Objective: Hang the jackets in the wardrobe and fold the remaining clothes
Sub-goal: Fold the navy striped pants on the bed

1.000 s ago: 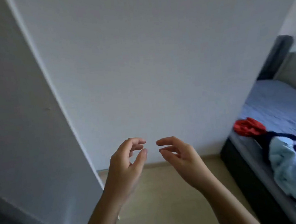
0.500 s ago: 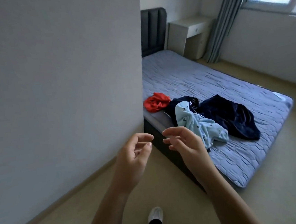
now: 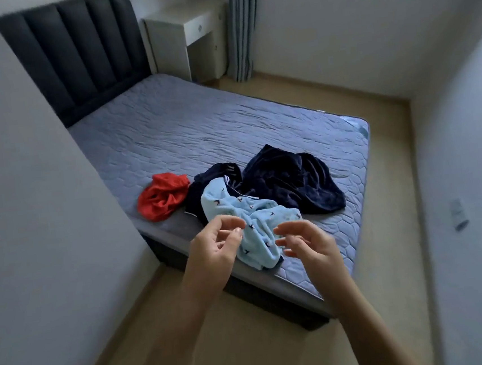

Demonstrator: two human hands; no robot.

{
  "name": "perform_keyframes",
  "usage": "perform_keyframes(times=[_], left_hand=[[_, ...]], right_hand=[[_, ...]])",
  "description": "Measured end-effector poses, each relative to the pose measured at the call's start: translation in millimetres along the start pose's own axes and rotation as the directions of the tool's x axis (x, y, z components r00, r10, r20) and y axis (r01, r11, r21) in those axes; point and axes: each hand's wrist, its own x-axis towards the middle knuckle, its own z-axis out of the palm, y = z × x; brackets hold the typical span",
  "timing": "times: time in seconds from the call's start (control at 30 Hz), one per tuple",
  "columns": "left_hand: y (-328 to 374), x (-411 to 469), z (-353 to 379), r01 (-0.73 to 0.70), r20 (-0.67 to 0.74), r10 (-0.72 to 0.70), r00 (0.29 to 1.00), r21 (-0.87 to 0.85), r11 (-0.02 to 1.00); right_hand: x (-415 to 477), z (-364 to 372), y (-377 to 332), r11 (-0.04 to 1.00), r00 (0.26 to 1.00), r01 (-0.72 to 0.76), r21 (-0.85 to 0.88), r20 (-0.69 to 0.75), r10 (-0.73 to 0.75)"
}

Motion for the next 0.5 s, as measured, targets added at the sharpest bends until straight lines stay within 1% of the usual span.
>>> perform_keyframes(times=[0.13,0.23,0.3,0.4,0.5], left_hand=[[-24,56,45,0.074,0.066,-0.076,0.995,0.032,0.997],[-46,92,77,0.154,0.057,-0.157,0.986,0.064,0.986],[-65,117,95,0.221,0.049,-0.227,0.973,0.098,0.97],[-98,160,115,0.276,0.039,-0.285,0.958,0.154,0.949],[-143,204,124,0.337,0.036,-0.351,0.936,0.203,0.92]], right_hand=[[56,-43,33,0.997,0.996,-0.071,0.025,-0.052,0.073],[104,-71,56,0.992,0.991,-0.125,0.017,-0.04,0.126],[138,-84,76,0.985,0.985,-0.173,-0.018,-0.028,0.173],[193,-88,114,0.965,0.968,-0.25,-0.081,-0.013,0.25],[243,-79,161,0.928,0.934,-0.356,-0.113,-0.002,0.358]])
